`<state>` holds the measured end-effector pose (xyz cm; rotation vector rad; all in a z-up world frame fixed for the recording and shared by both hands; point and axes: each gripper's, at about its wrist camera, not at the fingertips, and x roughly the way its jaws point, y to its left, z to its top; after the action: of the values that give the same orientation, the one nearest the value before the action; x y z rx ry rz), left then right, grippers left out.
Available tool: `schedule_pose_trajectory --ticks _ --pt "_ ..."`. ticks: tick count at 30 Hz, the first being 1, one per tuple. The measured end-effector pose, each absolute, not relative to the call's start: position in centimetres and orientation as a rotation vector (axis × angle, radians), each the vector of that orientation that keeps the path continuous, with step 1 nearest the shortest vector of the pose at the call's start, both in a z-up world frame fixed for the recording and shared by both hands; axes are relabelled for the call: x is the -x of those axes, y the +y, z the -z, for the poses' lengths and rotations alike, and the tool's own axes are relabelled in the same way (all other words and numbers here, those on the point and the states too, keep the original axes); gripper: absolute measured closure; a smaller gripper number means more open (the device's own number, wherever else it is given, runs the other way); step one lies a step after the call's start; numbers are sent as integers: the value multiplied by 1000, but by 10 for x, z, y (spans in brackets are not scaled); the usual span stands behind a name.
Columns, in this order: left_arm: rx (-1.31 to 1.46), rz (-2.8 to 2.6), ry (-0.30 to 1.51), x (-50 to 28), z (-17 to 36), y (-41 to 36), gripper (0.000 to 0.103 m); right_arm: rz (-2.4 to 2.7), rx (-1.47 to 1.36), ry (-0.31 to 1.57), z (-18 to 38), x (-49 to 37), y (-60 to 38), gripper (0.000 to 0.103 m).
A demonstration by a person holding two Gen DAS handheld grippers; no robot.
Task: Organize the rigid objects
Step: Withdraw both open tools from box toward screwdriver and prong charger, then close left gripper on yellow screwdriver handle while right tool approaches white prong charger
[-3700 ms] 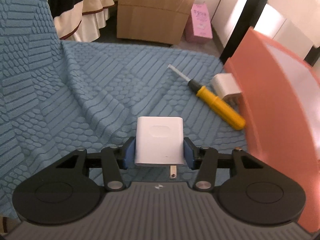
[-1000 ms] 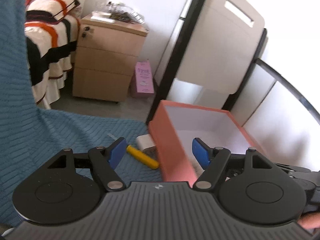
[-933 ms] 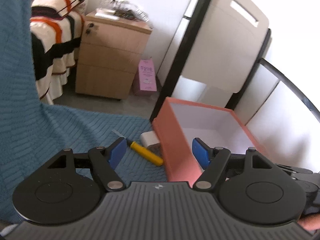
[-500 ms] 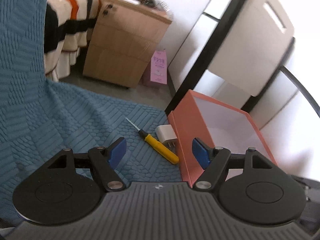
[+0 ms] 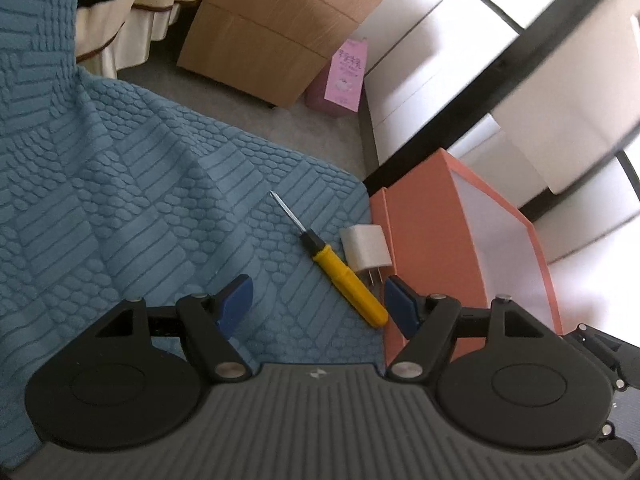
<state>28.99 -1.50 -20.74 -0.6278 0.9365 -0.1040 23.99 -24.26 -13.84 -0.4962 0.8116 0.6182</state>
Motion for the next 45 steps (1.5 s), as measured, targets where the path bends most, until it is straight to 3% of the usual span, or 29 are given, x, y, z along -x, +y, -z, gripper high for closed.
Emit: schedule_pose_trajectory --ticks 5,9,13,20,26,28,29,30,45 --pt "689 58 990 -312 227 -10 28 -695 738 783 144 -265 -218 53" --pt "779 34 1020 -324 245 -7 31 -784 827 792 149 -284 -201 33" --pt "835 29 1025 -335 256 -3 31 -865 954 808 162 -295 -185 33" --pt "933 45 1041 -345 269 -9 49 -900 1181 908 192 -332 -159 35" --pt "1018 8 1014 -350 273 -5 60 -988 1120 1042 196 -338 -154 43" --pt "1023 2 1012 -351 273 -3 60 -1018 1082 1091 199 -333 -151 58" --pt "1033 -2 1011 -350 273 0 60 -1001 1089 1122 203 -331 -149 73" --pt "1050 -4 1010 -348 273 4 60 -976 1099 1138 208 -329 -147 78" --pt "1101 -12 1019 -329 280 18 59 -793 1014 1211 230 -332 -141 78"
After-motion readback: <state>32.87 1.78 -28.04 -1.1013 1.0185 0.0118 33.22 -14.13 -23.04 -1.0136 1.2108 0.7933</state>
